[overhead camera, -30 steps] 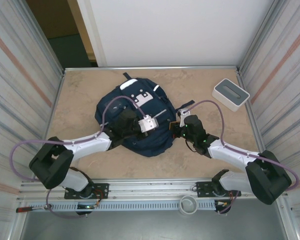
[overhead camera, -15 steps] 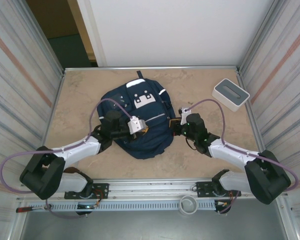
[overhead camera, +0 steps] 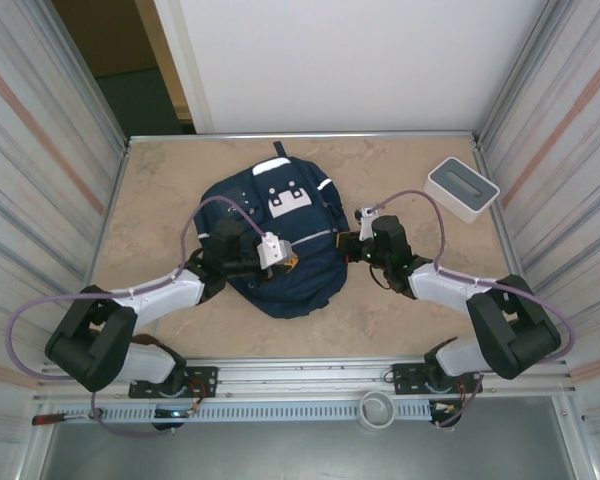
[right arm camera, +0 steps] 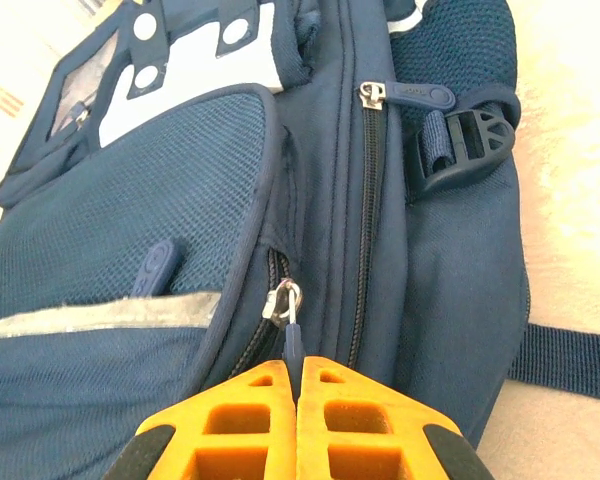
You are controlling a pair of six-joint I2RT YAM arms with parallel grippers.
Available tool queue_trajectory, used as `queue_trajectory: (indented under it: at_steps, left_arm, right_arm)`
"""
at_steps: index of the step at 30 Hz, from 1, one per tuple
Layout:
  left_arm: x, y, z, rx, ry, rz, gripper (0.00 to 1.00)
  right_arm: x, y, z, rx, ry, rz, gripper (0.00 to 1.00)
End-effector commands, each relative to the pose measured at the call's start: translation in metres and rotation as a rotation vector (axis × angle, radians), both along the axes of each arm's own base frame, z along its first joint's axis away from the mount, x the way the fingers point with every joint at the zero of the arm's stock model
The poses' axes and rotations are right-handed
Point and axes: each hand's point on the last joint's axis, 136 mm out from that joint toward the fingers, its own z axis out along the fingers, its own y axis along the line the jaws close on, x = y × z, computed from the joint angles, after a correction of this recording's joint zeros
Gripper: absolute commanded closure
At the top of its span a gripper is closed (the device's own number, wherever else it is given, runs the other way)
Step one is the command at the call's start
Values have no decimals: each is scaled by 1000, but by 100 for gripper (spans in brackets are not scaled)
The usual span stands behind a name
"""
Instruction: Pack books, pencil case, and school supplies into a backpack
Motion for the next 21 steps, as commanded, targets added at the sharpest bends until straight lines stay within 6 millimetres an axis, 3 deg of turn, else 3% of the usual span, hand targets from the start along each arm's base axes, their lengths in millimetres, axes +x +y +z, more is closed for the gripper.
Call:
queue_trajectory:
  at_steps: [1,12,21]
  left_arm:
    - [-7,-8,19,-51,-26,-87,100]
    - [-8,-10,16,-49,-12,-98,100]
    - [-7,-11,14,-45,-5,-99,100]
  right_arm:
    - [23,-8,12,-17,-55,-38,100]
    - [33,-6,9,-12,-51,-24,98]
    - [43,0,8,0,-38,6,86]
